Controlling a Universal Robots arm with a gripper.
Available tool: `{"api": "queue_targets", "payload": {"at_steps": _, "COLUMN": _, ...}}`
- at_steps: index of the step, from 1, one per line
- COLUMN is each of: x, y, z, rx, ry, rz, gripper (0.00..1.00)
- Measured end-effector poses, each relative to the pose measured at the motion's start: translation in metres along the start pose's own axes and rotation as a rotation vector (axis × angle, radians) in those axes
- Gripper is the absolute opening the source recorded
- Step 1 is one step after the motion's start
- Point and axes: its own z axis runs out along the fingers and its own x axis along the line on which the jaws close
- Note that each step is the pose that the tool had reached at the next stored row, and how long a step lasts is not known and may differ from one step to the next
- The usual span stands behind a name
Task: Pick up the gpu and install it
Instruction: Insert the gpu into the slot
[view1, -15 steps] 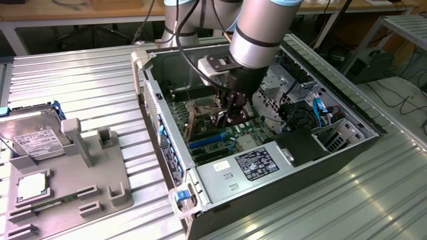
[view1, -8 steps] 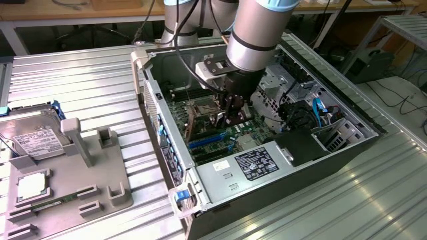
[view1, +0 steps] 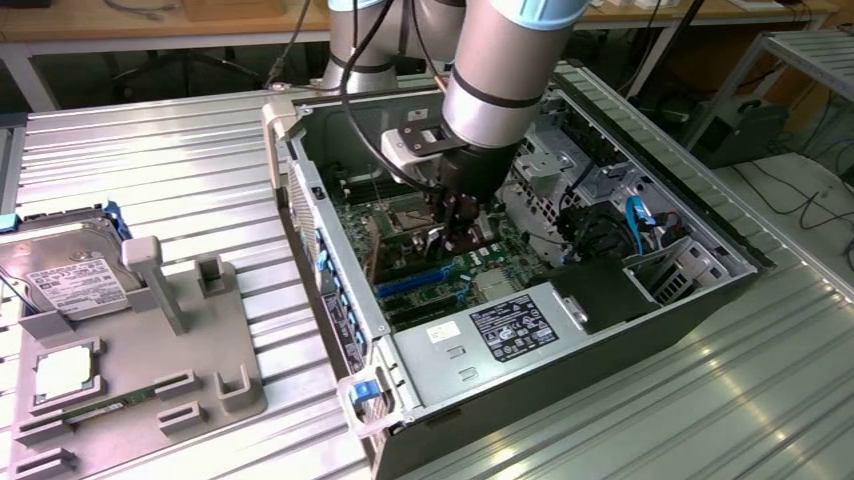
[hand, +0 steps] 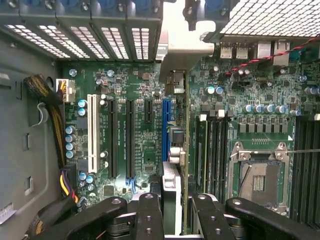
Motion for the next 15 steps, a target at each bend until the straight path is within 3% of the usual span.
{"api": "queue_targets", "payload": {"at_steps": 3, "x": -0.001, "y": 0.005, "z": 0.0009, "rx": 0.0001, "ry": 0.0, "rz": 0.0, "gripper": 0.28}}
{"api": "queue_targets", "payload": {"at_steps": 15, "x": -0.001, "y": 0.0102, "z": 0.0108, "rx": 0.0001, "ry": -0.0003, "rz": 0.0, "gripper": 0.28}}
